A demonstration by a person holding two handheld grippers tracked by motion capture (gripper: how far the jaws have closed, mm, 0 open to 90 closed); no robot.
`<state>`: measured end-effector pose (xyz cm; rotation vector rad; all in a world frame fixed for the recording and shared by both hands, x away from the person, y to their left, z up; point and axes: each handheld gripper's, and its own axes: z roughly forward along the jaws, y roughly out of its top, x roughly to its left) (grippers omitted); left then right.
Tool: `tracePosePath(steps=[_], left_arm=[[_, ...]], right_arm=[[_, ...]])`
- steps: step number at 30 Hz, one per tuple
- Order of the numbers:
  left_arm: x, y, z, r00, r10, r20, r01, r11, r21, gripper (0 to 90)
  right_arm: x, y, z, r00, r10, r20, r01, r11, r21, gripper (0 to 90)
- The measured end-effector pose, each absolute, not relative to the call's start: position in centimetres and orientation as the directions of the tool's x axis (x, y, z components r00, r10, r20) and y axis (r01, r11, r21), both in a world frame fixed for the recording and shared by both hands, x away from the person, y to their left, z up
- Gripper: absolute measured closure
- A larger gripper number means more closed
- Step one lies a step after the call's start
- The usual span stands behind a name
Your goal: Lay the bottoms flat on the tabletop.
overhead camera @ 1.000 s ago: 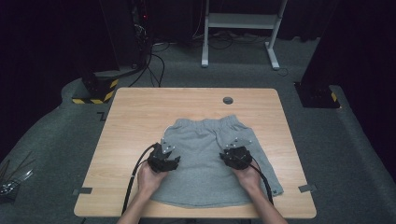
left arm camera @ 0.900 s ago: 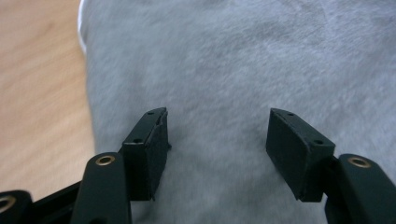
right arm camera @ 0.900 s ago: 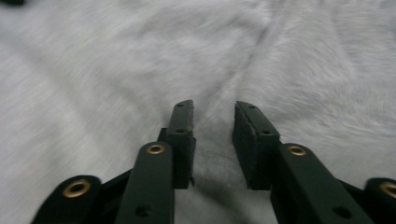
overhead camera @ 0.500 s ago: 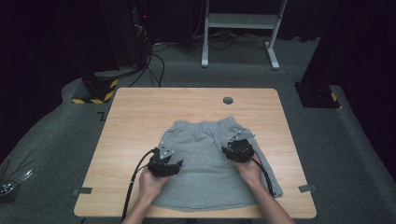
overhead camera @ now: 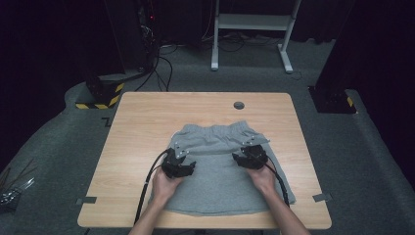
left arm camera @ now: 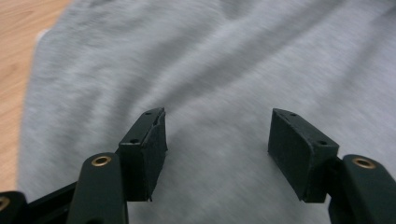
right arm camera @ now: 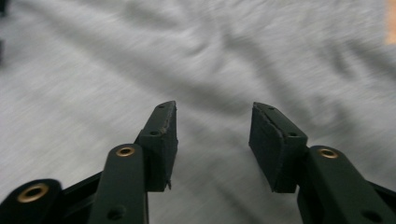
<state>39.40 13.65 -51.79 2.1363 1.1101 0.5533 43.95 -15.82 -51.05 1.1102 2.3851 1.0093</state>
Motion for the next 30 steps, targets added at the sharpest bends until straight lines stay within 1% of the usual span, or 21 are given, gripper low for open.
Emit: tracePosePath(steps=[2, 5, 8, 9, 11, 12, 14, 16, 20, 23, 28, 30], left_arm=[[38.6, 14.1, -52.1, 0.555, 0.831, 0.042, 0.553, -0.406, 0.727, 36.8], [37.8, 14.8, -52.2, 0.547, 0.837, 0.022, 0.56, -0.385, 0.734, 36.3], [37.4, 15.1, -52.1, 0.541, 0.841, 0.02, 0.566, -0.381, 0.731, 35.9], [37.4, 15.1, -52.1, 0.54, 0.842, 0.019, 0.566, -0.379, 0.732, 35.6], [37.3, 15.2, -52.2, 0.533, 0.846, 0.007, 0.57, -0.365, 0.736, 35.6], [37.2, 15.2, -52.3, 0.533, 0.846, 0.012, 0.563, -0.366, 0.741, 35.3], [36.8, 15.2, -52.4, 0.537, 0.844, 0.018, 0.555, -0.369, 0.745, 35.0], [36.0, 15.5, -52.6, 0.542, 0.84, 0.016, 0.545, -0.366, 0.754, 34.8], [35.3, 15.8, -52.3, 0.542, 0.84, 0.017, 0.551, -0.371, 0.747, 34.8], [35.2, 15.9, -52.4, 0.533, 0.846, -0.001, 0.559, -0.351, 0.751, 34.4], [35.1, 15.9, -52.2, 0.533, 0.846, -0.019, 0.566, -0.34, 0.751, 34.2], [35.5, 15.7, -52.0, 0.529, 0.849, -0.015, 0.556, -0.332, 0.762, 34.3]], right_arm=[[42.8, -15.7, -51.6, -0.657, 0.754, -0.024, 0.53, 0.484, 0.696, 48.1], [41.3, -16.2, -52.2, -0.663, 0.748, -0.014, 0.51, 0.465, 0.724, 47.2], [40.4, -16.4, -51.7, -0.682, 0.731, -0.038, 0.488, 0.493, 0.721, 44.9], [40.2, -16.6, -51.5, -0.674, 0.737, -0.048, 0.48, 0.487, 0.729, 45.1], [39.9, -17.6, -51.0, -0.653, 0.757, -0.006, 0.493, 0.432, 0.756, 44.8], [39.8, -17.8, -51.2, -0.651, 0.759, 0.002, 0.508, 0.433, 0.744, 44.3], [39.6, -18.1, -52.0, -0.657, 0.754, -0.023, 0.518, 0.473, 0.713, 43.7], [39.2, -18.9, -52.2, -0.652, 0.758, -0.008, 0.518, 0.453, 0.726, 43.6], [39.1, -19.2, -52.0, -0.661, 0.751, -0.01, 0.519, 0.467, 0.717, 43.7], [38.8, -19.2, -52.0, -0.663, 0.749, -0.016, 0.515, 0.471, 0.716, 43.4], [36.7, -20.0, -52.1, -0.684, 0.729, -0.022, 0.495, 0.486, 0.721, 43.1], [36.7, -20.2, -51.8, -0.684, 0.728, -0.046, 0.482, 0.498, 0.721, 43.4]])
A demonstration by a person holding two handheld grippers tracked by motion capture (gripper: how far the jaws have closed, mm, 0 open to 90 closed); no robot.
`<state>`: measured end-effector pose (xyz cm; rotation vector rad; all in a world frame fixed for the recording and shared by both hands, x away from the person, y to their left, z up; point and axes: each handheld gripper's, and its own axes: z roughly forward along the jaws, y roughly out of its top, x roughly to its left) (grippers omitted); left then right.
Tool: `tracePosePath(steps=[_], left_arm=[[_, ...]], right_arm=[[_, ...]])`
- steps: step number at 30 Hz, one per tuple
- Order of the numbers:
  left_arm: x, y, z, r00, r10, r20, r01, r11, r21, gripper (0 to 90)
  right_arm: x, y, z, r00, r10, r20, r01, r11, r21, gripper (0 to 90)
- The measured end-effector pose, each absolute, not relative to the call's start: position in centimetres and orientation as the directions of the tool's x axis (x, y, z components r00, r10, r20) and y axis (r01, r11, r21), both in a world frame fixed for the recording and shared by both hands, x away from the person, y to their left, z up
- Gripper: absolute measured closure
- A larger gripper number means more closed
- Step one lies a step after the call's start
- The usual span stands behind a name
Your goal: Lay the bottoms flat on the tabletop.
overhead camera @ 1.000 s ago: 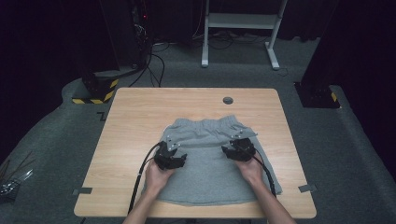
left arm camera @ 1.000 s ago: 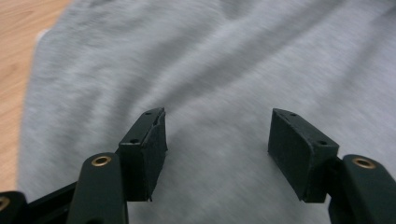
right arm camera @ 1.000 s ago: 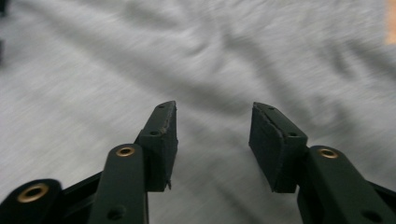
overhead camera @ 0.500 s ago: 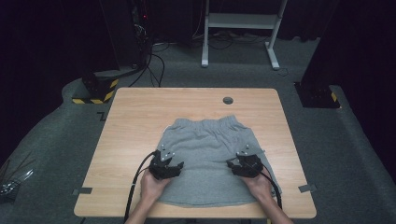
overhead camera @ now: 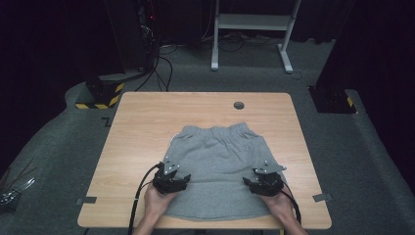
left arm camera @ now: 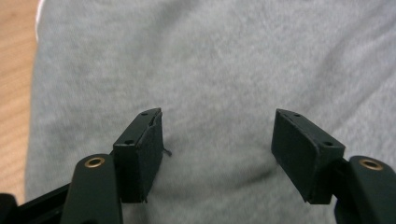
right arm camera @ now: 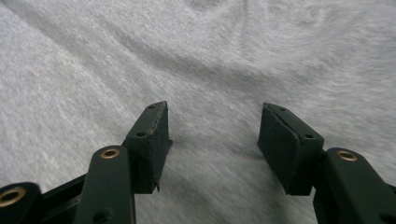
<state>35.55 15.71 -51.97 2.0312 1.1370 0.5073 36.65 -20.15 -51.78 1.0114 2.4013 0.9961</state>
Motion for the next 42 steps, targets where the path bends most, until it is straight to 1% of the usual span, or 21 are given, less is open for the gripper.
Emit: tracePosePath(steps=[1, 2, 3, 7, 10, 11, 14, 18, 22, 30, 34, 39, 42], left_arm=[[35.9, 15.6, -51.9, 0.524, 0.852, -0.012, 0.553, -0.329, 0.766, 34.4], [36.3, 15.4, -51.8, 0.52, 0.854, -0.016, 0.556, -0.324, 0.765, 34.4], [36.8, 15.2, -51.7, 0.52, 0.854, -0.012, 0.554, -0.326, 0.766, 34.4], [38.9, 14.8, -51.8, 0.496, 0.868, 0.001, 0.566, -0.324, 0.758, 34.9], [40.0, 15.2, -52.2, 0.478, 0.878, 0.022, 0.582, -0.335, 0.74, 36.7], [40.5, 15.5, -52.5, 0.482, 0.876, 0.026, 0.568, -0.335, 0.752, 36.4], [41.3, 15.9, -52.6, 0.464, 0.886, 0.015, 0.572, -0.312, 0.759, 37.3], [41.6, 15.3, -52.3, 0.474, 0.881, 0.022, 0.579, -0.331, 0.745, 36.6], [40.8, 15.4, -51.4, 0.491, 0.871, 0.025, 0.566, -0.34, 0.751, 36.0], [39.2, 17.4, -48.6, 0.472, 0.881, -0.026, 0.535, -0.263, 0.803, 34.5], [38.7, 18.3, -48.0, 0.469, 0.883, -0.034, 0.53, -0.25, 0.81, 34.2], [38.0, 19.4, -47.8, 0.448, 0.891, -0.075, 0.534, -0.199, 0.822, 33.7], [37.7, 20.0, -47.6, 0.442, 0.894, -0.068, 0.528, -0.198, 0.826, 33.5]], right_arm=[[36.9, -20.2, -51.5, -0.672, 0.738, -0.064, 0.473, 0.494, 0.729, 44.0], [37.4, -20.3, -51.2, -0.655, 0.753, -0.057, 0.472, 0.467, 0.748, 44.2], [38.1, -20.5, -51.0, -0.636, 0.771, -0.037, 0.488, 0.44, 0.754, 44.2], [41.2, -20.9, -50.8, -0.564, 0.825, -0.013, 0.538, 0.38, 0.753, 44.5], [43.4, -21.4, -51.6, -0.536, 0.844, -0.011, 0.577, 0.376, 0.725, 45.3], [43.7, -21.7, -51.9, -0.536, 0.844, -0.014, 0.575, 0.376, 0.726, 46.3], [44.3, -22.1, -52.1, -0.524, 0.85, -0.05, 0.552, 0.384, 0.74, 46.8], [44.6, -21.6, -52.0, -0.517, 0.854, -0.067, 0.557, 0.394, 0.731, 43.1], [43.9, -21.6, -51.2, -0.531, 0.847, -0.024, 0.555, 0.368, 0.746, 43.1], [42.4, -23.2, -48.5, -0.522, 0.853, 0.017, 0.52, 0.302, 0.799, 42.9], [42.1, -24.0, -48.1, -0.511, 0.859, 0.023, 0.516, 0.285, 0.808, 42.9], [41.8, -24.6, -47.9, -0.5, 0.865, 0.032, 0.516, 0.268, 0.814, 42.8], [41.6, -25.0, -47.7, -0.495, 0.868, 0.034, 0.51, 0.259, 0.82, 43.0]])
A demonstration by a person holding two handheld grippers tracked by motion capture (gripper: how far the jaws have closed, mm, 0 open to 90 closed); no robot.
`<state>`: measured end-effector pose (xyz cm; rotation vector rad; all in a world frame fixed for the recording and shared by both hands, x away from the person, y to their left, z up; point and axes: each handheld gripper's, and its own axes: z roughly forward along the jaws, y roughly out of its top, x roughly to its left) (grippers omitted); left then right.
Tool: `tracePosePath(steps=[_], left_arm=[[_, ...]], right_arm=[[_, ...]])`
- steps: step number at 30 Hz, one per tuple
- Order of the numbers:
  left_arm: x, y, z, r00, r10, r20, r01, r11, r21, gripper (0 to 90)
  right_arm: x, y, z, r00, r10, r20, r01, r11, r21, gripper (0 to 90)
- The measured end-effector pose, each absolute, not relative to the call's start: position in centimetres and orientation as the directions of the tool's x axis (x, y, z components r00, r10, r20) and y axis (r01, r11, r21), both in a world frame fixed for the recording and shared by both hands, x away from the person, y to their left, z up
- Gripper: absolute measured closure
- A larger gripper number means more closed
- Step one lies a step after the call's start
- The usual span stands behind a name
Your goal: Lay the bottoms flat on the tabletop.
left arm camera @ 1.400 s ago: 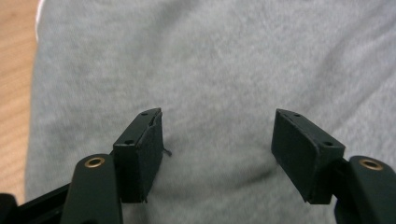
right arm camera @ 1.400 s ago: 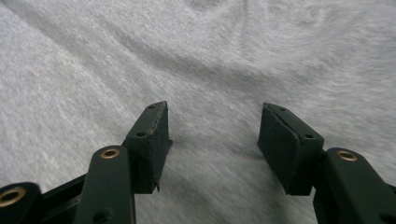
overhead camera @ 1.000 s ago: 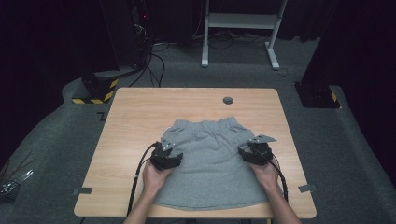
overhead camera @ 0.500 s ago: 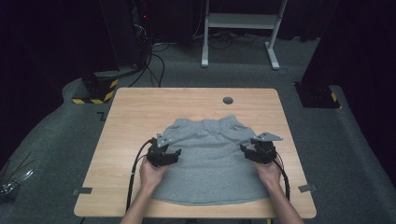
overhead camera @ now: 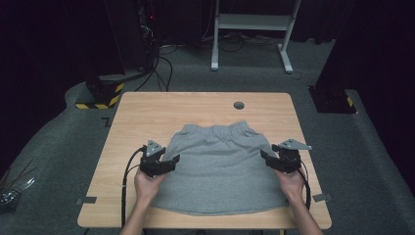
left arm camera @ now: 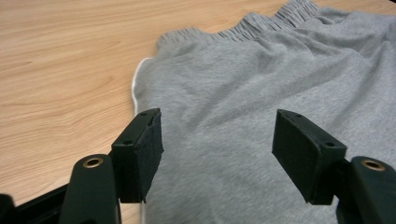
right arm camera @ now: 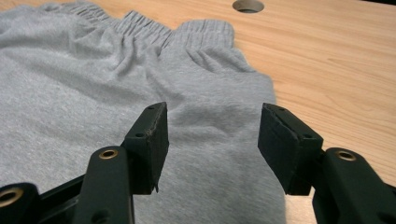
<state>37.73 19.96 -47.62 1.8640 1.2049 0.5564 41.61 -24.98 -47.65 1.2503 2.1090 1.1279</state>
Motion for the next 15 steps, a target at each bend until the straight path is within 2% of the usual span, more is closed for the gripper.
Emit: tracePosePath(steps=[15], left_arm=[[36.8, 21.7, -47.9, 0.423, 0.899, -0.116, 0.52, -0.136, 0.843, 32.4]], right_arm=[[40.1, -27.4, -47.6, -0.45, 0.891, 0.068, 0.509, 0.193, 0.839, 43.3]])
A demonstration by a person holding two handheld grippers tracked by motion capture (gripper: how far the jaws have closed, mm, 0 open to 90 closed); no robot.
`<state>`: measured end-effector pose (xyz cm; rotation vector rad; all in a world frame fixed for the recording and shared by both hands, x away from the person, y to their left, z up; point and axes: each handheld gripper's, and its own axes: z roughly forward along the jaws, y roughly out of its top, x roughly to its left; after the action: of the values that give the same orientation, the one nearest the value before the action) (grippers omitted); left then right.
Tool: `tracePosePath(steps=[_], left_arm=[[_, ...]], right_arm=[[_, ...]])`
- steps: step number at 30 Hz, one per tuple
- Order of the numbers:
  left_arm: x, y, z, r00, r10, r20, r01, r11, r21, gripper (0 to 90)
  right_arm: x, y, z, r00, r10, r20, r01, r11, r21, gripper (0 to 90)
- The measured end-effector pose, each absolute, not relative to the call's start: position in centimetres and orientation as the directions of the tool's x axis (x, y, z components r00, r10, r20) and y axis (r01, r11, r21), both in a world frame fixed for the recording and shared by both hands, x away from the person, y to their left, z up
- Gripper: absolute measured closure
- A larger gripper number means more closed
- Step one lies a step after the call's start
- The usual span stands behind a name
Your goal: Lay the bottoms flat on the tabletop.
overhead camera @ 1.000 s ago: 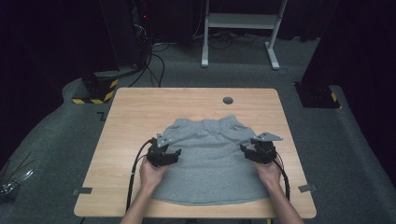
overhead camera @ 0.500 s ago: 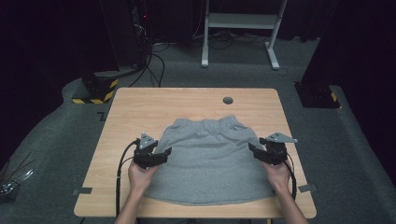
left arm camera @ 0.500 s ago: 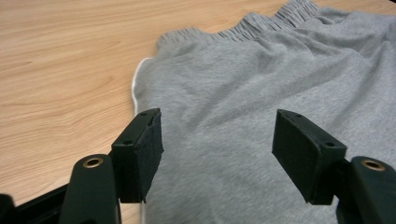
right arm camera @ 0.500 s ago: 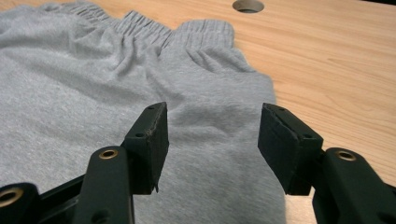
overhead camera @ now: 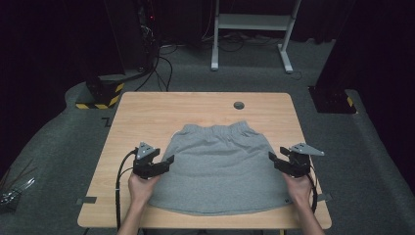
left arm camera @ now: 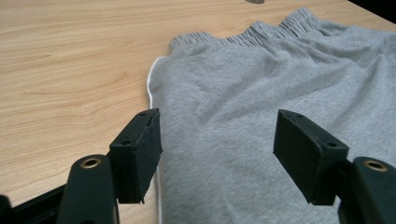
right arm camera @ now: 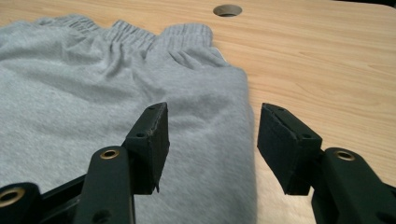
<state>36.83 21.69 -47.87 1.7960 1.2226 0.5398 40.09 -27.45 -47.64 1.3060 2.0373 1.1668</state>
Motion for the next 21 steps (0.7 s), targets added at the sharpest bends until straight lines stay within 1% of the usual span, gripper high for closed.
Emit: tracePosePath(steps=[12, 21], left_arm=[[35.6, 23.6, -48.6, 0.397, 0.908, -0.136, 0.537, -0.109, 0.837, 31.8], [34.4, 25.1, -49.3, 0.358, 0.927, -0.112, 0.55, -0.112, 0.828, 31.9]], right_arm=[[38.8, -28.9, -47.9, -0.425, 0.902, 0.079, 0.504, 0.164, 0.848, 43.3], [37.8, -30.1, -48.5, -0.39, 0.916, 0.094, 0.525, 0.138, 0.84, 44.1]])
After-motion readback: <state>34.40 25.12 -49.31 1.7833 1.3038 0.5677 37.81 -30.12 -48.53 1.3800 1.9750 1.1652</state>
